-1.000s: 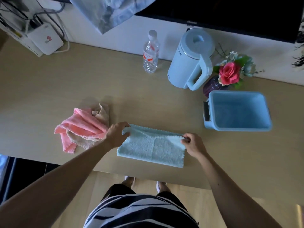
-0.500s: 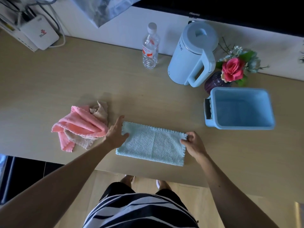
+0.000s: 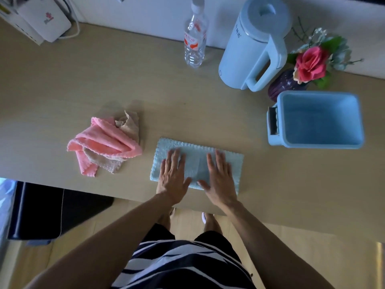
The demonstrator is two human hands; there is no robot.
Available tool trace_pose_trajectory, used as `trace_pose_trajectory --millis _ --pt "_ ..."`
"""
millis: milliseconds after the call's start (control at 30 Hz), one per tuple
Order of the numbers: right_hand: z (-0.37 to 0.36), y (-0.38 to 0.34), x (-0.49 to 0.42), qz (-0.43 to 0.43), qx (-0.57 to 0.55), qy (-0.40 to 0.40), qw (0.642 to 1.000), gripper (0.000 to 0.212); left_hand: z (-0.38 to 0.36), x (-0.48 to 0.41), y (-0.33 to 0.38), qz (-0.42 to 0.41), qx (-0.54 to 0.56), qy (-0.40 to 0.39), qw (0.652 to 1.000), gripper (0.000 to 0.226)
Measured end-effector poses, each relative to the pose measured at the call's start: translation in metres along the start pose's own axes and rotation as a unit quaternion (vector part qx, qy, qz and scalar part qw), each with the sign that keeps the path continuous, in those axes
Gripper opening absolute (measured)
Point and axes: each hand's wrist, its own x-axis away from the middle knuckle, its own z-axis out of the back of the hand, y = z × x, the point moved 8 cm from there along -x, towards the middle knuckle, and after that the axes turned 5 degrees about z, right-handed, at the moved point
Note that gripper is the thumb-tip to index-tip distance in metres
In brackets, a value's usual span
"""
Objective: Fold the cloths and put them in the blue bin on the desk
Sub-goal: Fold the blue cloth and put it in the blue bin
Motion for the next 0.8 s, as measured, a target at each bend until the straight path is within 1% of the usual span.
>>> trace_pose_trajectory --millis 67,133,233,300,367,433,500,567,633,667,700,733,800 --pt "-0.009 0.01 0.011 -0.015 0.042 0.004 0.999 0.102 -0.009 0.006 -0.01 0.008 -0.007 0.011 1.0 0.09" --pt "-0.008 0.026 0.023 -0.029 0.065 0.012 0.997 0.097 -0.008 0.009 -0.02 -0.002 -0.028 0.019 0.999 0.093" --pt "-0.001 0.051 0.044 -0.049 0.074 0.014 0.996 0.085 -0.003 0.0 -0.03 -0.045 -0.076 0.008 0.996 0.098" --pt "0.004 0.059 0.055 -0.058 0.085 0.015 0.995 0.081 0.004 -0.022 -0.032 -0.087 -0.122 0.004 0.989 0.099" --pt "0.011 0.055 0.057 -0.063 0.096 0.024 0.993 0.079 0.021 -0.049 -0.025 -0.123 -0.166 0.025 0.978 0.101" --pt "0.018 0.041 0.051 -0.08 0.1 0.019 0.992 0.076 0.041 -0.076 -0.013 -0.124 -0.216 0.038 0.968 0.1" --pt "0.025 0.019 0.045 -0.086 0.111 0.011 0.99 0.07 0.059 -0.09 0.005 -0.109 -0.269 0.057 0.955 0.093" --pt "0.03 0.0 0.041 -0.08 0.094 0.0 0.992 0.056 0.07 -0.089 0.026 -0.142 -0.293 0.082 0.942 0.082" --pt "0.032 -0.013 0.035 -0.057 0.06 -0.001 0.997 0.041 0.066 -0.071 0.043 -0.221 -0.27 0.075 0.934 0.068" --pt "0.033 -0.017 0.032 -0.028 0.053 0.003 0.998 0.037 0.059 -0.058 0.047 -0.266 -0.252 0.065 0.928 0.057" --pt "0.034 -0.02 0.028 0.01 0.053 0.006 0.999 0.038 0.05 -0.044 0.049 -0.306 -0.237 0.049 0.921 0.047" --pt "0.031 -0.022 0.025 0.05 0.06 0.003 0.997 0.043 0.04 -0.032 0.047 -0.332 -0.229 0.027 0.915 0.042" --pt "0.025 -0.018 0.022 0.116 0.083 -0.012 0.99 0.054 0.022 -0.014 0.04 -0.351 -0.227 -0.028 0.908 0.04"
